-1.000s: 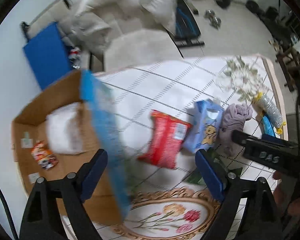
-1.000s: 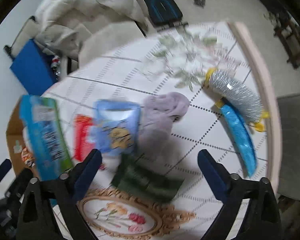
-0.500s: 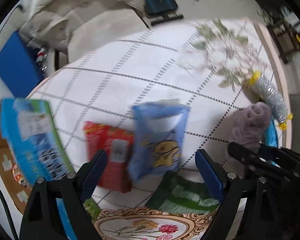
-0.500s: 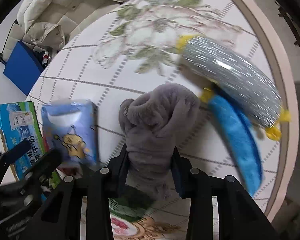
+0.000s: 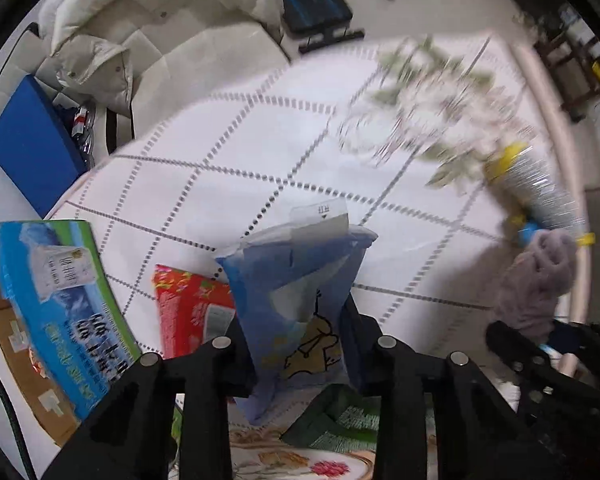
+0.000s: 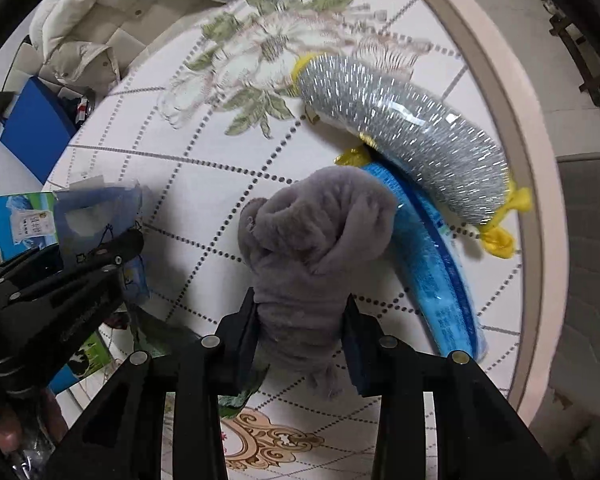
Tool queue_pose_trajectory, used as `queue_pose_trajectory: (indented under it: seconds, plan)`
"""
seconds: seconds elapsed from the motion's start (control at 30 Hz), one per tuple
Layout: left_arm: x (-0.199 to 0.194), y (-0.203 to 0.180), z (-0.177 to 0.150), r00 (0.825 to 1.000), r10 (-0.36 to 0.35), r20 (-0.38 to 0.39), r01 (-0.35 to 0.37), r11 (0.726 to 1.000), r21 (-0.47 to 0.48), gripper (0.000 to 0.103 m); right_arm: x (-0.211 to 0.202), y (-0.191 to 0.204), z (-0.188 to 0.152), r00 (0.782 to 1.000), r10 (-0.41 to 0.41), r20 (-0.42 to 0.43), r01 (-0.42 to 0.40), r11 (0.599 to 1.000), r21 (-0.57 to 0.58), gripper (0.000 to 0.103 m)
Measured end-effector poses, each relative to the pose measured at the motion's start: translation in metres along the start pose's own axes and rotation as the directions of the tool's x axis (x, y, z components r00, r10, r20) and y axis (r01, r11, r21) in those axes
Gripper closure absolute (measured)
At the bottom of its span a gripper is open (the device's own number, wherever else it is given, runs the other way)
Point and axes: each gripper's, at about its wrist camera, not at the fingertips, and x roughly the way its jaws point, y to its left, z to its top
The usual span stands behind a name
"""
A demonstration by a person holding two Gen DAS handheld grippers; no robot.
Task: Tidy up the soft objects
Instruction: 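Grasp the blue cartoon pack with left gripper while right grasps lilac cloth, then drop the blue cartoon pack and lilac cloth into the box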
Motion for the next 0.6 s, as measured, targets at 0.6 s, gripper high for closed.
queue_pose_trajectory:
  seconds: [0.6]
  plan:
    - [-0.141, 0.217, -0.124, 0.965, -0.206, 0.164, 0.238, 0.949, -0.208, 0.073, -0.127, 0.2, -0.108, 0.978, 0.177, 0.11, -0.131, 0.932, -0.337, 0.063]
